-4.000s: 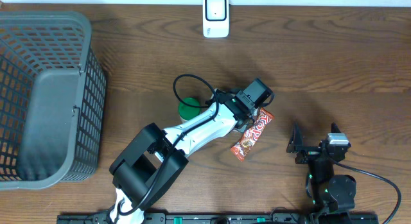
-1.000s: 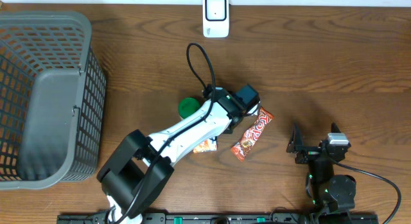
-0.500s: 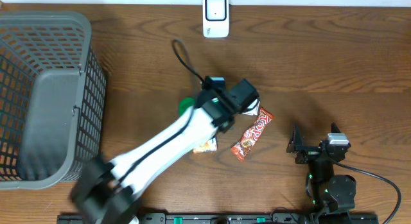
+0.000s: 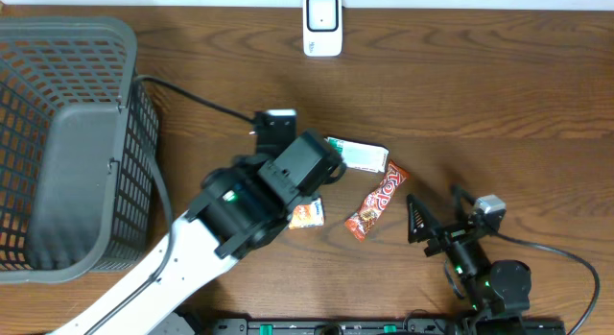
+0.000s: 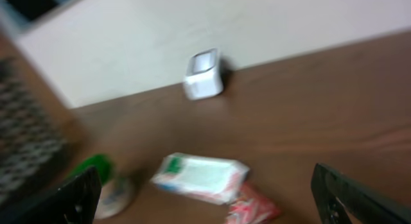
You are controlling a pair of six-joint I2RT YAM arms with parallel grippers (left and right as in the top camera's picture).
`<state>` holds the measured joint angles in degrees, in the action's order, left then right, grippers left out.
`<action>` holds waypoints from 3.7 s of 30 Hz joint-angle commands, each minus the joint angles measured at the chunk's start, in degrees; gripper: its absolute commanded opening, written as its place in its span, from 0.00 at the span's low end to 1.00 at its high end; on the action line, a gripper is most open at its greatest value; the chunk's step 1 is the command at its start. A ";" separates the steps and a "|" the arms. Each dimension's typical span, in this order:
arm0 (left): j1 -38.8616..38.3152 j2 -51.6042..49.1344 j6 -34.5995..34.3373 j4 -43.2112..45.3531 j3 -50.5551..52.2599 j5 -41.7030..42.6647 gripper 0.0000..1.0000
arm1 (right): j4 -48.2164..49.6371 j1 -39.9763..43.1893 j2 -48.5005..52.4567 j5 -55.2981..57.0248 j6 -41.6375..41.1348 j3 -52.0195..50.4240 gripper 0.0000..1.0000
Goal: Scan the item barcode
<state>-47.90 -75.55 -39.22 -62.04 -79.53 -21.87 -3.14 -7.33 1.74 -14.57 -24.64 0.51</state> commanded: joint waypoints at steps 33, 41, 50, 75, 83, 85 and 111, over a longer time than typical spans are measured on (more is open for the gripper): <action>-0.02 24.46 -13.90 -18.73 2.27 -27.08 0.84 | -45.92 -14.38 79.62 -4.04 -28.11 50.07 0.91; -0.02 24.37 -16.31 -18.69 7.23 -26.91 0.84 | -45.07 -22.16 83.93 3.34 -43.43 50.77 0.95; -0.02 24.37 -18.56 -18.71 8.48 -25.09 0.85 | -46.66 -22.40 93.64 5.31 -44.09 60.70 0.84; -0.02 24.37 -18.53 -18.99 8.50 -25.05 0.85 | -53.42 -22.40 105.96 7.65 -42.53 66.07 0.19; -0.02 24.37 -18.51 -19.39 8.50 -24.85 0.85 | -52.94 -22.75 105.96 7.61 -42.03 66.07 0.01; -0.02 24.37 -18.53 -19.41 8.50 -24.85 0.85 | -51.10 -22.88 105.96 6.12 -39.10 66.07 0.01; -0.02 24.39 -18.53 -20.63 8.50 -24.87 0.85 | -62.49 -11.15 104.32 -58.07 28.39 65.99 0.01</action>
<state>-47.90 -51.22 -57.04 -82.32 -71.26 -46.41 -63.86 -19.79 107.39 -60.49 -10.37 66.26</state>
